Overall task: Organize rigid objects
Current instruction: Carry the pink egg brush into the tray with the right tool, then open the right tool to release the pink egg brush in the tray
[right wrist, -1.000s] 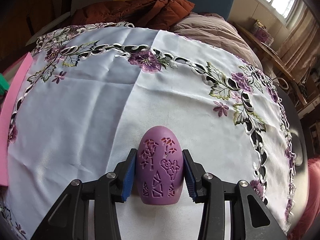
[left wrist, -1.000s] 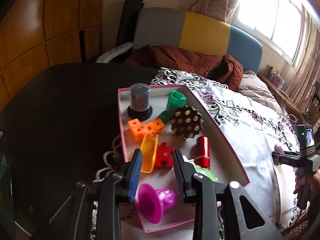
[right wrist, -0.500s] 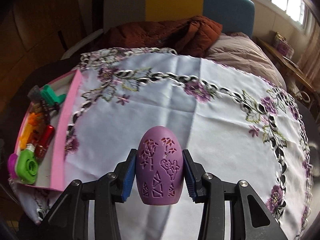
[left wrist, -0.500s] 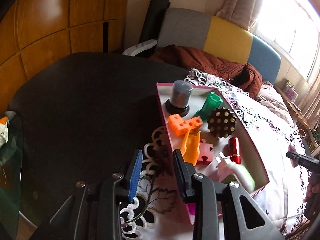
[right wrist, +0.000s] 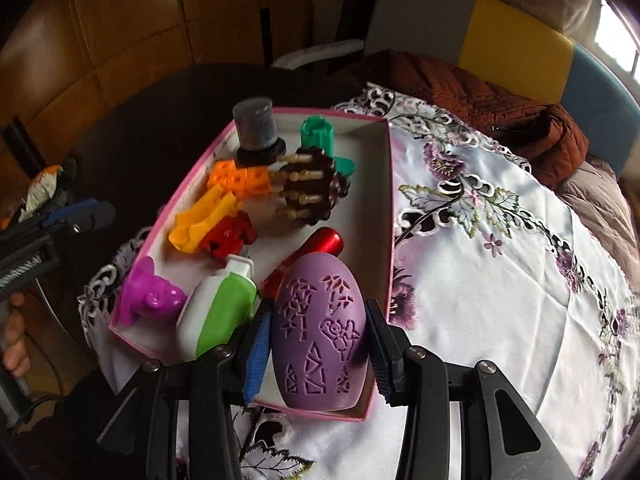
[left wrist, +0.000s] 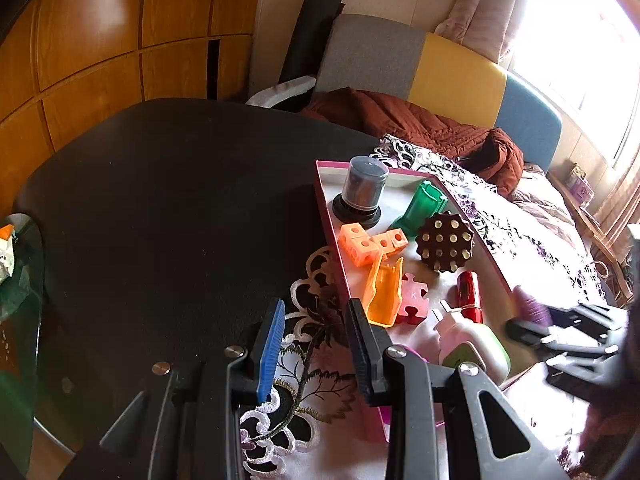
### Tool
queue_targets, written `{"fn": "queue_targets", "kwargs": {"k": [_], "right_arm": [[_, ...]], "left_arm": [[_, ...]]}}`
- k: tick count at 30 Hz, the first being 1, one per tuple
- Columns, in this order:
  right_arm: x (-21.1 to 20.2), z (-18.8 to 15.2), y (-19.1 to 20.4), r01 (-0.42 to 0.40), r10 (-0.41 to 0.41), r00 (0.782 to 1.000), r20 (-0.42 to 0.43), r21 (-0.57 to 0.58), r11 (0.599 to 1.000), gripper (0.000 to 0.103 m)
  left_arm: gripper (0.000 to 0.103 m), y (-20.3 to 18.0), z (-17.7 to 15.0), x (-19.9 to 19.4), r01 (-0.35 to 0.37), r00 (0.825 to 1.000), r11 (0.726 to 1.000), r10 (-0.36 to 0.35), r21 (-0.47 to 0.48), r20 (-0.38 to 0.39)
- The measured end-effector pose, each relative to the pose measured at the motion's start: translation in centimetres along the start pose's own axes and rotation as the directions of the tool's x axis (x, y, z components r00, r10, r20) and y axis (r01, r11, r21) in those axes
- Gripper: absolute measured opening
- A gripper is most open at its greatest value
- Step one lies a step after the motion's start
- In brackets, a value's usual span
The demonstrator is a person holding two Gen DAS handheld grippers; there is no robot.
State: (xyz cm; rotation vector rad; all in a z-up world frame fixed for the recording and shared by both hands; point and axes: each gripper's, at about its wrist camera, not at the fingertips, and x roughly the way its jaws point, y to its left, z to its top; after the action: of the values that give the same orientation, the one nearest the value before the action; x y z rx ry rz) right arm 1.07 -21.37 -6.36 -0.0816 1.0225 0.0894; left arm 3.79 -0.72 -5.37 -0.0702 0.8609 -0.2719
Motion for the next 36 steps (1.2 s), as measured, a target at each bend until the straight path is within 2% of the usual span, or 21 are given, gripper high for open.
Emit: {"fn": "queue_targets", "kwargs": {"k": [3, 8, 27, 32, 36], "right_arm": [[2.5, -0.1, 0.2, 0.019, -0.019, 0.999, -0.048, 0.006, 1.0, 0.044], [3.7, 0.1, -0.2, 0.022, -0.02, 0.999, -0.039, 0.044, 0.999, 0.044], [3.0, -0.8, 0.9, 0.072, -0.072, 0.997, -0.006, 0.02, 0.997, 0.047], [2.5, -1.3, 1.2, 0.064, -0.064, 0.998, 0.005, 0.021, 0.998, 0.054], [2.0, -1.7, 1.5, 0.078, -0.079, 0.997, 0.022, 0.019, 0.997, 0.055]], "left_arm": [[0.031, 0.1, -0.3, 0.2, 0.003, 1.0, 1.0, -0.003, -0.001, -0.008], [0.031, -0.1, -0.5, 0.6, 0.005, 1.0, 1.0, -0.005, -0.001, -0.02], [0.034, -1.1, -0.6, -0.4, -0.019, 1.0, 1.0, 0.019, 0.024, 0.01], [0.035, -1.7, -0.7, -0.8, -0.029, 0.999, 0.999, 0.028, 0.035, 0.022], [0.037, -2.2, -0.8, -1.2, -0.038, 0.999, 0.998, 0.037, 0.045, 0.029]]}}
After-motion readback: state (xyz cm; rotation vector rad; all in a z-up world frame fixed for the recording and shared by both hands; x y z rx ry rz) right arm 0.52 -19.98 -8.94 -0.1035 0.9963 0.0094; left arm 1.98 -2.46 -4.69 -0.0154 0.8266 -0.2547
